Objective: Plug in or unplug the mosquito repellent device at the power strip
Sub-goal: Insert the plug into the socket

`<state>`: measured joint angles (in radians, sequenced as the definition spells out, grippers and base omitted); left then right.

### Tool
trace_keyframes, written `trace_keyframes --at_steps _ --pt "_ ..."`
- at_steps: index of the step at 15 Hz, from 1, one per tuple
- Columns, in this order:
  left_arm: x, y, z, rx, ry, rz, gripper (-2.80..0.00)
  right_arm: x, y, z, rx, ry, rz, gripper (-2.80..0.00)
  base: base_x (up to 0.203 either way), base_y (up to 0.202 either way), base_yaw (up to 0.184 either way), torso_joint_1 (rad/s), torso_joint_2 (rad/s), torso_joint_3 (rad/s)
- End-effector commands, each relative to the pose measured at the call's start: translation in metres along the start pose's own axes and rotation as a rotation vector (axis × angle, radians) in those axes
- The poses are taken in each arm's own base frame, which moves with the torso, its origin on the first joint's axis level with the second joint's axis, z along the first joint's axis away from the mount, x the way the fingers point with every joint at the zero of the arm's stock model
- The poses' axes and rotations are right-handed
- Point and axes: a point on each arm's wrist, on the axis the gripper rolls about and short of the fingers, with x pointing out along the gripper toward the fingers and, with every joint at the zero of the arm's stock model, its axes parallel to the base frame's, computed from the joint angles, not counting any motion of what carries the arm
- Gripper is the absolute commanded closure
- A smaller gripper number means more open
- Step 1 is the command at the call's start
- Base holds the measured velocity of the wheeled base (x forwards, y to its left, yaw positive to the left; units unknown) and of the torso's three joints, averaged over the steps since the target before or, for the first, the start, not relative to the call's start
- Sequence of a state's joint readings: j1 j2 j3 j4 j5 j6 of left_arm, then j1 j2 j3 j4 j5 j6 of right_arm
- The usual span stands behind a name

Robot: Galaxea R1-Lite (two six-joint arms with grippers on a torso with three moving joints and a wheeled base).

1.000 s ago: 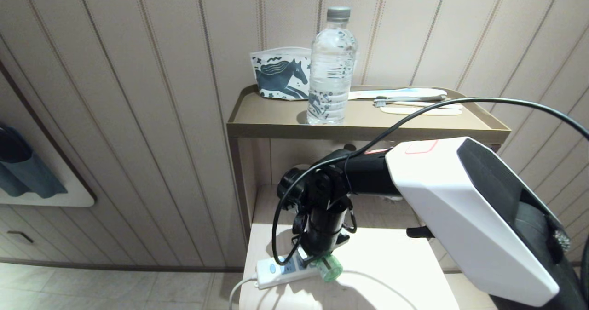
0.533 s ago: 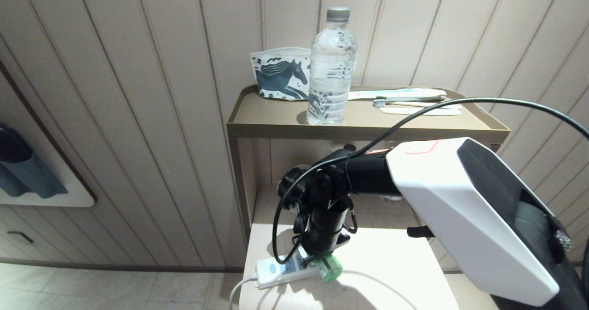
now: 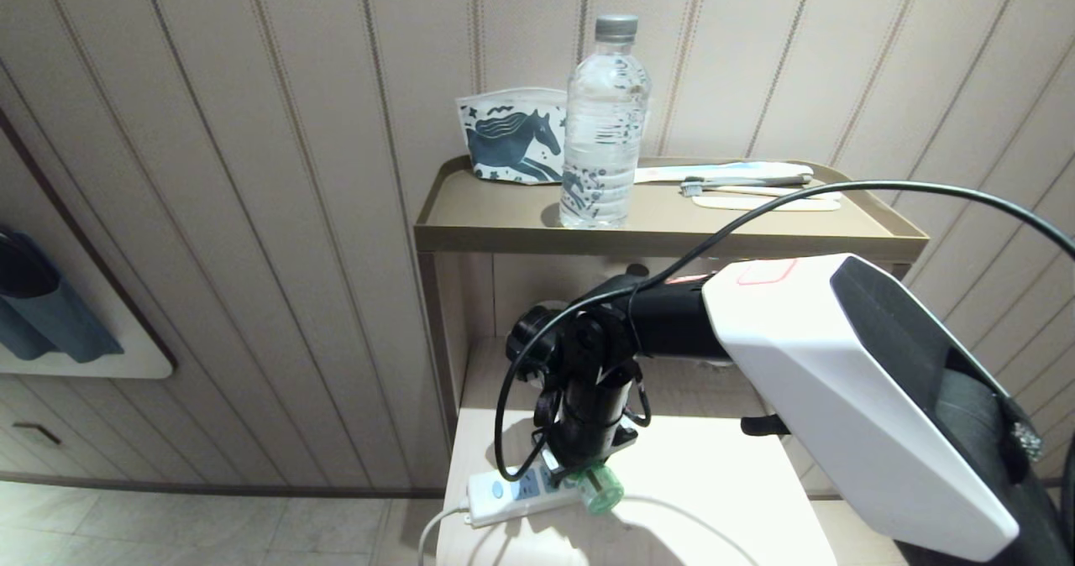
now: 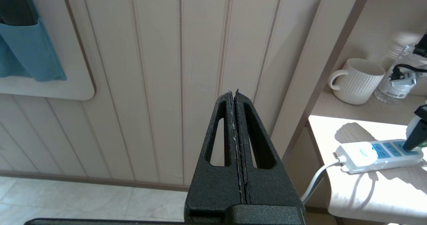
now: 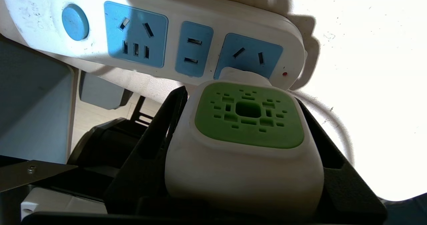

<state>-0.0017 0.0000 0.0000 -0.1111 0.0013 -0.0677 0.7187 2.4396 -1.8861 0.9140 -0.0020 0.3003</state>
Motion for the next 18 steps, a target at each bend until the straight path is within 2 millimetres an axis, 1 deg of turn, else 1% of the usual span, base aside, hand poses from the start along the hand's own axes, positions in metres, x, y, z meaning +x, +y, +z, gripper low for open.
trace_keyframes --at_steps 1,7,9,15,18 --pt "0.0 0.0 0.0 -0.001 -0.001 -0.001 0.0 0.004 -0.002 -0.002 0.011 0.021 -0.008 0.0 0.0 0.0 0.0 0.0 0.0 0.0" --pt "0.0 0.0 0.0 -0.001 0.0 0.0 0.0 0.01 -0.004 -0.005 0.015 -0.001 -0.008 0.0 0.0 0.0 0.0 0.0 0.0 0.0" --pt "0.0 0.0 0.0 -0.001 0.001 0.0 0.0 0.012 -0.009 -0.006 0.027 0.008 -0.012 0.0 0.0 0.0 0.0 0.0 0.0 0.0" --pt "0.0 0.0 0.0 -0.001 -0.001 0.0 0.0 0.013 -0.006 -0.003 0.02 -0.005 -0.012 0.0 0.0 0.0 0.0 0.0 0.0 0.0" --pt "0.0 0.0 0.0 -0.001 -0.001 0.0 0.0 0.016 -0.004 -0.005 0.016 0.01 -0.016 0.0 0.0 0.0 0.0 0.0 0.0 0.0"
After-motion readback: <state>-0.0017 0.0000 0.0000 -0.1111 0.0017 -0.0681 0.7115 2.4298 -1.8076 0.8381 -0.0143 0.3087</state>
